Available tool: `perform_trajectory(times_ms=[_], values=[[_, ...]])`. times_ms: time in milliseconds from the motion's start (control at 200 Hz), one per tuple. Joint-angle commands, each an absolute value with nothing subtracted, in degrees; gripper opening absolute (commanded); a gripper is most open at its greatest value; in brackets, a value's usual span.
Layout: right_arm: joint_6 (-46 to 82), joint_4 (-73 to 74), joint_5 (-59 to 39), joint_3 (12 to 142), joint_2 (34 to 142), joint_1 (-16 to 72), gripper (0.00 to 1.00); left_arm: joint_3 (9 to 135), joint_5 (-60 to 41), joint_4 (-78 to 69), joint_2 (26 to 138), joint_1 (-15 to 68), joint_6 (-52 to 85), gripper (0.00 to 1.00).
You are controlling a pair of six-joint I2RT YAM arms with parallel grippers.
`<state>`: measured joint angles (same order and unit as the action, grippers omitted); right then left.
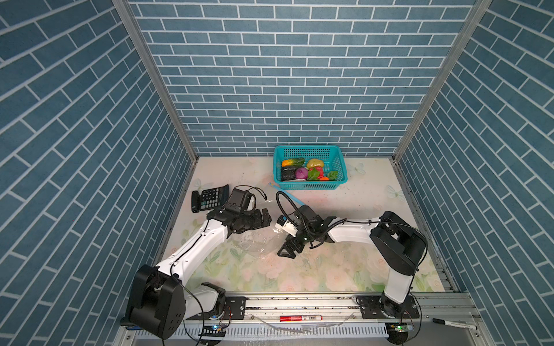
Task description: Place the food in the zip-top bag and seal the zipper
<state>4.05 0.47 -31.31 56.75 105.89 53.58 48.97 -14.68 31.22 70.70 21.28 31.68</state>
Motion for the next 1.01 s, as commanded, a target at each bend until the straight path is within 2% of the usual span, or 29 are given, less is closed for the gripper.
perform_trajectory(times_ms=[0,165,380,695,1000], values=[[4.43,1.65,-30.83,58.92,105.63,53.88,0.93,49.95,-14.97,36.08,69.52,21.34,31.72,0.99],[4.31,-0.09,-28.59,56.47,98.6,53.24,0.94,47.82,-15.9,35.88,67.17,21.27,33.83,0.99],[1.45,-5.07,-27.6,58.13,94.49,44.98,0.94,43.86,-16.41,31.51,66.66,22.72,35.94,0.99],[-0.59,-9.8,-20.37,70.29,104.55,35.89,0.92,40.82,-19.22,23.99,71.31,22.87,37.79,0.99],[-3.97,-16.15,-21.26,79.33,112.77,32.96,0.95,38.32,-15.28,21.68,71.68,22.9,37.0,0.99]])
